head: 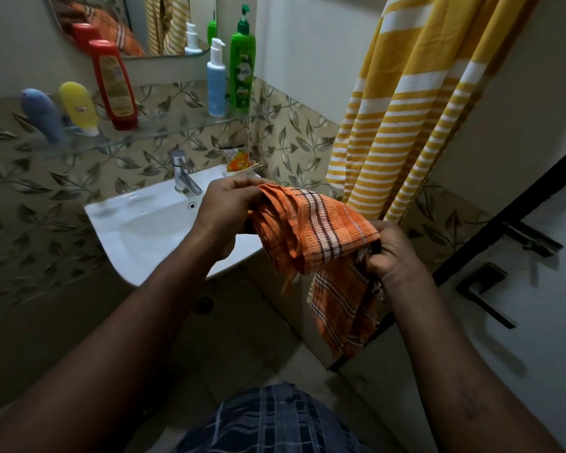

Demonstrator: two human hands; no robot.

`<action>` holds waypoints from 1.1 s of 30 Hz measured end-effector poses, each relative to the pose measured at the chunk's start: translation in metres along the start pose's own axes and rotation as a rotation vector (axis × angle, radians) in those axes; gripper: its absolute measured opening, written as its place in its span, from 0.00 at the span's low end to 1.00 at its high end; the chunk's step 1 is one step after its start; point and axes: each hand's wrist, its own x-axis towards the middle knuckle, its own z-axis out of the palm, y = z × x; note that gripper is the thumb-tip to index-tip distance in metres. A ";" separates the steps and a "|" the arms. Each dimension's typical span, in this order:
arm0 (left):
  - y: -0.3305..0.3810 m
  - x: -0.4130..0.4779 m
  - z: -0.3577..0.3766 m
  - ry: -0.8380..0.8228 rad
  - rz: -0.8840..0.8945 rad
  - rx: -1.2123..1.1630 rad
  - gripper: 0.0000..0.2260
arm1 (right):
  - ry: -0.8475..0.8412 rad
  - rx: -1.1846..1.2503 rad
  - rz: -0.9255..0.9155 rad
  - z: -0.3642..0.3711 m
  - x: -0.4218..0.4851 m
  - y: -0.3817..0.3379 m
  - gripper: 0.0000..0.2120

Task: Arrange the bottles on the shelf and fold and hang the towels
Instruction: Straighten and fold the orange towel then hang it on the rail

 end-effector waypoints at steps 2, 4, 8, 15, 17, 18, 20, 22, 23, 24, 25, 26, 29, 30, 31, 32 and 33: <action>0.006 0.001 -0.001 -0.013 0.011 0.037 0.10 | 0.017 -0.034 0.003 -0.005 0.004 0.002 0.21; 0.012 0.001 0.000 -0.031 0.020 0.074 0.11 | 0.032 -0.048 0.020 -0.012 0.009 0.006 0.20; 0.023 0.002 0.006 -0.073 0.044 0.112 0.12 | 0.046 -0.027 0.064 -0.023 0.015 0.017 0.14; 0.035 0.004 0.032 -0.091 0.060 0.208 0.07 | 0.068 0.008 0.118 -0.029 0.015 0.040 0.15; 0.039 0.006 0.035 -0.120 0.053 0.254 0.03 | 0.070 0.049 0.131 -0.033 0.018 0.041 0.12; 0.041 0.007 0.037 -0.133 0.047 0.285 0.02 | 0.066 0.069 0.142 -0.035 0.019 0.041 0.12; 0.042 0.008 0.040 -0.140 0.035 0.333 0.02 | 0.064 0.096 0.142 -0.038 0.018 0.043 0.12; 0.043 0.009 0.044 -0.115 0.023 0.325 0.02 | 0.065 0.122 0.136 -0.040 0.018 0.046 0.19; 0.044 0.009 0.047 -0.095 0.014 0.300 0.01 | 0.061 0.116 0.143 -0.042 0.019 0.048 0.23; 0.045 0.009 0.051 -0.073 0.005 0.265 0.01 | 0.050 0.115 0.149 -0.043 0.020 0.049 0.26; 0.047 0.009 0.056 -0.054 -0.002 0.231 0.01 | 0.047 0.110 0.151 -0.044 0.019 0.050 0.25; 0.049 0.008 0.059 -0.038 -0.006 0.204 0.00 | 0.050 0.103 0.146 -0.042 0.015 0.051 0.22; 0.056 0.012 0.072 -0.003 -0.007 0.185 0.01 | 0.048 0.052 0.100 -0.041 0.005 0.054 0.11; 0.058 0.014 0.075 0.003 -0.003 0.184 0.01 | 0.042 0.019 0.096 -0.042 0.002 0.055 0.11; 0.061 0.015 0.077 0.007 0.003 0.185 0.02 | 0.058 -0.045 0.076 -0.045 0.000 0.057 0.12; 0.064 0.017 0.080 0.009 0.008 0.188 0.04 | 0.098 -0.148 0.024 -0.050 0.000 0.060 0.16; 0.067 0.017 0.081 0.009 0.012 0.191 0.06 | 0.165 -0.280 -0.073 -0.055 -0.001 0.062 0.22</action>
